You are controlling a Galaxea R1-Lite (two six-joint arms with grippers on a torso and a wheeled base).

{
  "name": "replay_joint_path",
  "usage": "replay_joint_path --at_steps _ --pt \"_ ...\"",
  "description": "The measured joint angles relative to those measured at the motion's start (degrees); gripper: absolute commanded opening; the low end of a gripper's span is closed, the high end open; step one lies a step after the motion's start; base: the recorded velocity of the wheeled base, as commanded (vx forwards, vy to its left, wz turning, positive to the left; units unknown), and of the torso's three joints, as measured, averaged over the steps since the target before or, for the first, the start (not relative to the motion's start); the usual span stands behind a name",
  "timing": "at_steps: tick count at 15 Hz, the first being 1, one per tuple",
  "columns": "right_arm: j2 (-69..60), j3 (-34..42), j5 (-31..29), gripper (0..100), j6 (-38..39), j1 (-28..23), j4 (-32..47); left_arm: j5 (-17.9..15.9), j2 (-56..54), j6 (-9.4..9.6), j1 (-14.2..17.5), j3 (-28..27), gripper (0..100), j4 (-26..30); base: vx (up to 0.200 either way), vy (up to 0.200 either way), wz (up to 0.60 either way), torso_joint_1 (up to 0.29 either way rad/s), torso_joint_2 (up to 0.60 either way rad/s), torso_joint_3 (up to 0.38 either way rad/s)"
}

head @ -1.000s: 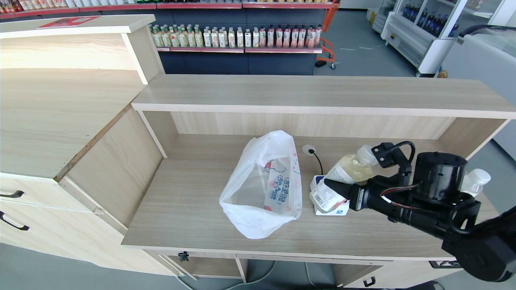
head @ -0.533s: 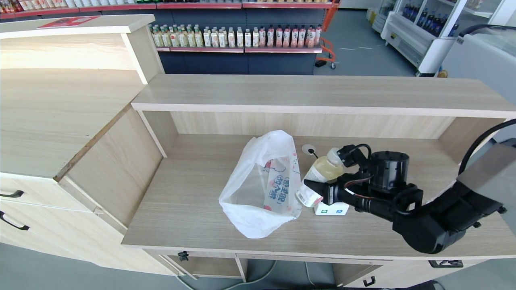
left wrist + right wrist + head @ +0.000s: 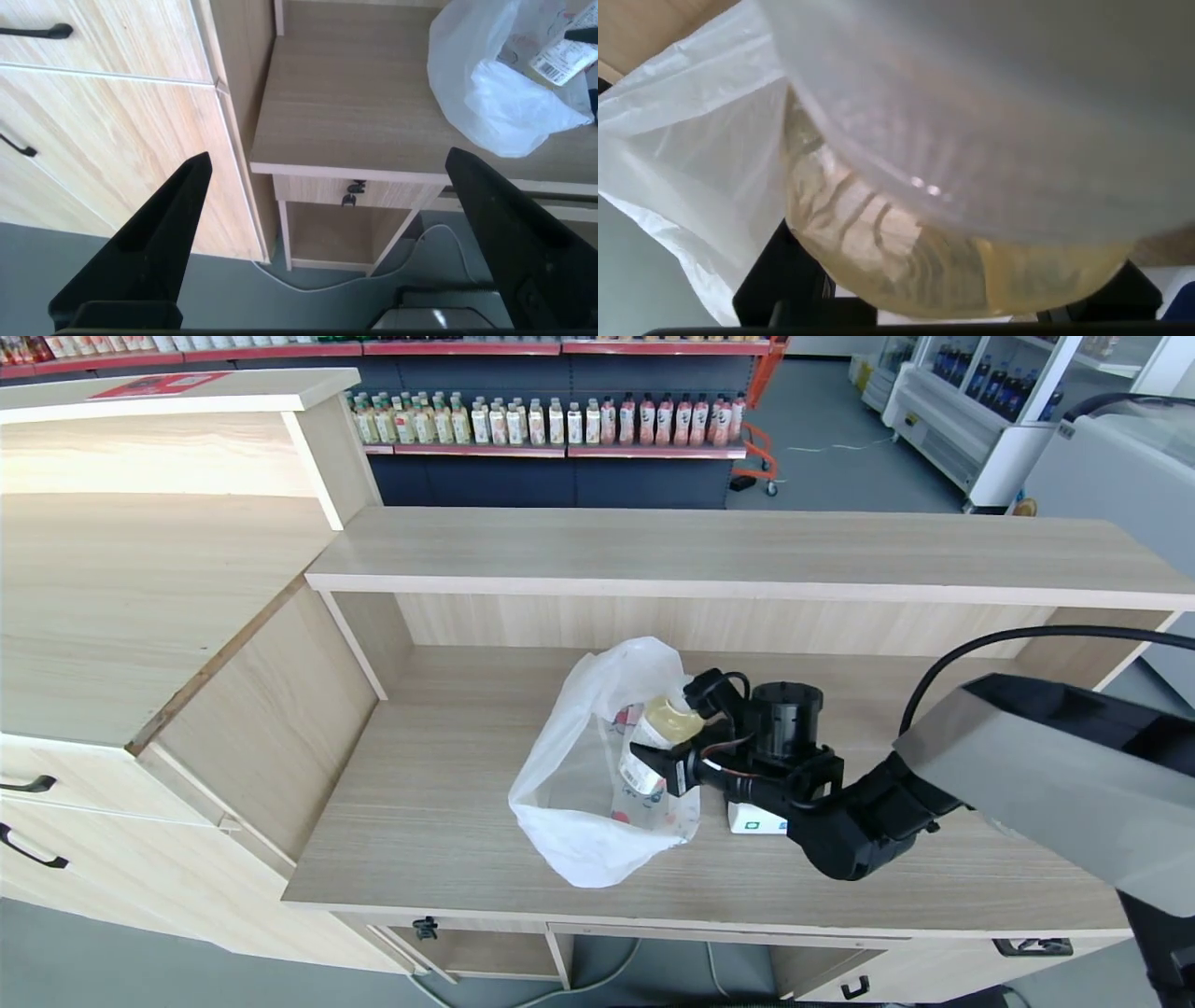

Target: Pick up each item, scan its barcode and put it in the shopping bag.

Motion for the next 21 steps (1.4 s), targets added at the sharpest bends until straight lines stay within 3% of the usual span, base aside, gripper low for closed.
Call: replay_joint_path --at_steps 5,9,10,14,17,21 --pt "8.53 -10.08 -0.22 0 -8.59 0.71 -0.26 -0.02 0.00 0.01 0.00 0.00 100 0.00 0.000 0.000 0.00 0.000 0.00 0.000" --pt "12.95 -14.82 -0.29 0 -9.06 1.02 -0.44 -0.02 0.00 0.00 0.00 0.00 100 0.00 0.000 0.000 0.00 0.000 0.00 0.000" --pt "13.60 -15.26 -0.32 100 -9.06 1.05 -0.68 -0.02 0.00 0.04 0.00 0.00 100 0.00 0.000 0.000 0.00 0.000 0.00 0.000" --pt "13.97 -15.38 -0.66 100 -6.50 1.13 -0.82 -0.02 0.00 0.04 0.00 0.00 100 0.00 0.000 0.000 0.00 0.000 0.00 0.000" --pt "10.86 -14.12 -0.73 100 1.83 1.07 1.21 -0.02 0.00 0.04 0.00 0.00 100 0.00 0.000 0.000 0.00 0.000 0.00 0.000" --pt "0.52 -11.02 -0.68 100 14.91 0.96 10.31 -0.02 0.00 0.01 0.00 0.00 100 0.00 0.000 0.000 0.00 0.000 0.00 0.000"
